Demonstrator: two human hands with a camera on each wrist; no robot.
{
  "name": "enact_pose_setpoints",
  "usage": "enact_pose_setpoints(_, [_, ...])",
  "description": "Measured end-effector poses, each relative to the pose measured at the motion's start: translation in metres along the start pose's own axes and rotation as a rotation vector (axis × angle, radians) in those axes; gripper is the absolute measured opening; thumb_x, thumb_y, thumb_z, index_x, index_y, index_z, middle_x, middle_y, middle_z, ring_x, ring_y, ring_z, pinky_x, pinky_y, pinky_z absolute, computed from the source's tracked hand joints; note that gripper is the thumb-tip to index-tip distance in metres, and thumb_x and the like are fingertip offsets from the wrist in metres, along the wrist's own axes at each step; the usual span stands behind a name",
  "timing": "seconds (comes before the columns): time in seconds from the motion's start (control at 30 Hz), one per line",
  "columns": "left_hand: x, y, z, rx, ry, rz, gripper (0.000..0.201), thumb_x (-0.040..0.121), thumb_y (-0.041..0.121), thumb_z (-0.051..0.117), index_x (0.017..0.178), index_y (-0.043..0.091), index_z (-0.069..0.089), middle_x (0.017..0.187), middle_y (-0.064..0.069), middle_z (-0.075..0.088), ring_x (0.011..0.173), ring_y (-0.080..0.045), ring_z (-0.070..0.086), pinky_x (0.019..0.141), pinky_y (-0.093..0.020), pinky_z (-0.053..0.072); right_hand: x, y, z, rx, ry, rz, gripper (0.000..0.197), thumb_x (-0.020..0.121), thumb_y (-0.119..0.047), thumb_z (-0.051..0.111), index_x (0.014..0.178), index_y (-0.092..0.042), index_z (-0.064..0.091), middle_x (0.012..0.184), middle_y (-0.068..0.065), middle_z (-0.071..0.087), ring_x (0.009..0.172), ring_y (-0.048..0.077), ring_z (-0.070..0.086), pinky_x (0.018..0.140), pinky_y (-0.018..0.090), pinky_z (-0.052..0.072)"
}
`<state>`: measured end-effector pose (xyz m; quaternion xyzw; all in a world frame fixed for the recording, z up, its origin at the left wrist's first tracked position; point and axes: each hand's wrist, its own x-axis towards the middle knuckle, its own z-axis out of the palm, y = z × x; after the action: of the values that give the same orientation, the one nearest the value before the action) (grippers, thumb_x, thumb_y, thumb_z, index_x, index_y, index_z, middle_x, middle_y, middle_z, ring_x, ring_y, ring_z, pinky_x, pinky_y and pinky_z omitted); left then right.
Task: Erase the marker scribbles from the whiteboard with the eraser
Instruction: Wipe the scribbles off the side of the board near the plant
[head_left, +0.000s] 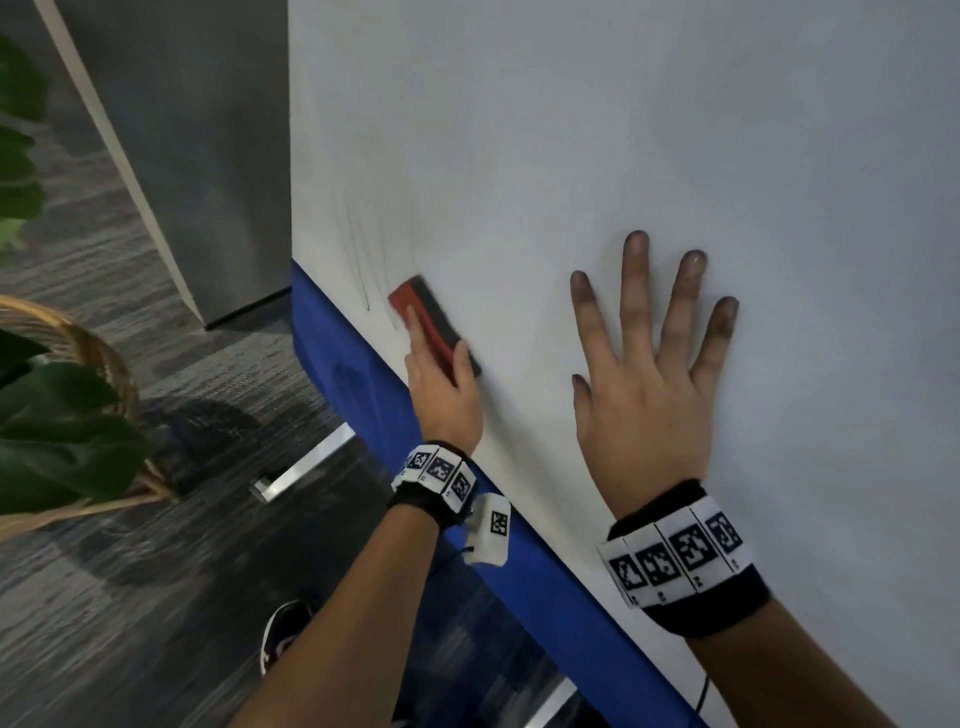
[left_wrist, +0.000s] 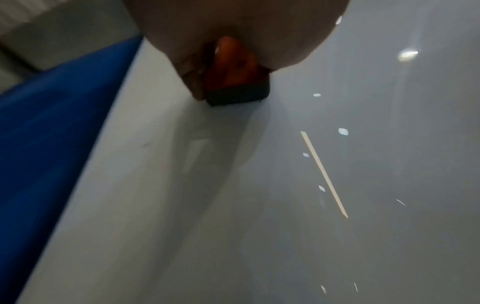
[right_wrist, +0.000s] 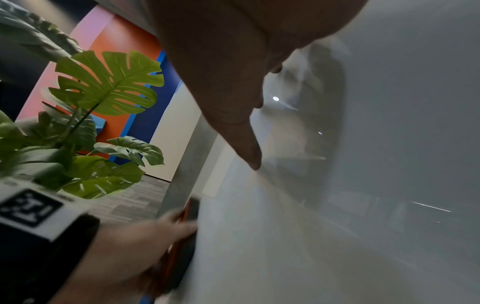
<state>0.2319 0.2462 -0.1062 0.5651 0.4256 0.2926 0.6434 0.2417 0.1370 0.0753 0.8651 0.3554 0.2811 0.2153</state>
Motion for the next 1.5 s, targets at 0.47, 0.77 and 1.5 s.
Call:
enact_pose_setpoints(0.47, [0.052,0.092,-0.027,0.08,0.024,0.304,0.068,0.105,0.037,0.048,0.161,0.034,0.011,0.125,0.004,0.049,0.097,0.009,0.045,0.084,-0.002,0.034,0.069,-0.015,-0.038,0.199,0.117,-0.066,0.078,0.088,-0.021,0.069,0.157,-0.02,0.032,0.169,0.016,0.008,0.155,0.038,0.006,0.125,0.048,-0.004])
enact_pose_setpoints(0.77, [0.052,-0.049,-0.031,0.084,-0.163,-0.566,0.068,0.11,0.031,0.039,0.162,0.016,-0.003,0.155,-0.025,0.039,0.137,-0.04,0.047,0.113,-0.037,0.036,0.066,-0.044,-0.007,0.079,0.041,-0.028,0.082,0.095,-0.022,0.063,0.162,-0.023,0.015,0.169,0.012,-0.01,0.151,0.037,-0.017,0.121,0.052,-0.019])
enact_pose_setpoints(1.5, [0.149,0.092,-0.057,0.037,0.09,0.161,0.068,0.106,0.026,0.047,0.163,0.018,0.01,0.145,-0.017,0.052,0.128,-0.028,0.054,0.1,-0.018,0.036,0.066,-0.052,-0.003,0.116,0.021,-0.002,0.086,0.091,-0.014,0.066,0.162,-0.018,0.018,0.169,0.013,-0.007,0.154,0.037,-0.017,0.123,0.052,-0.015])
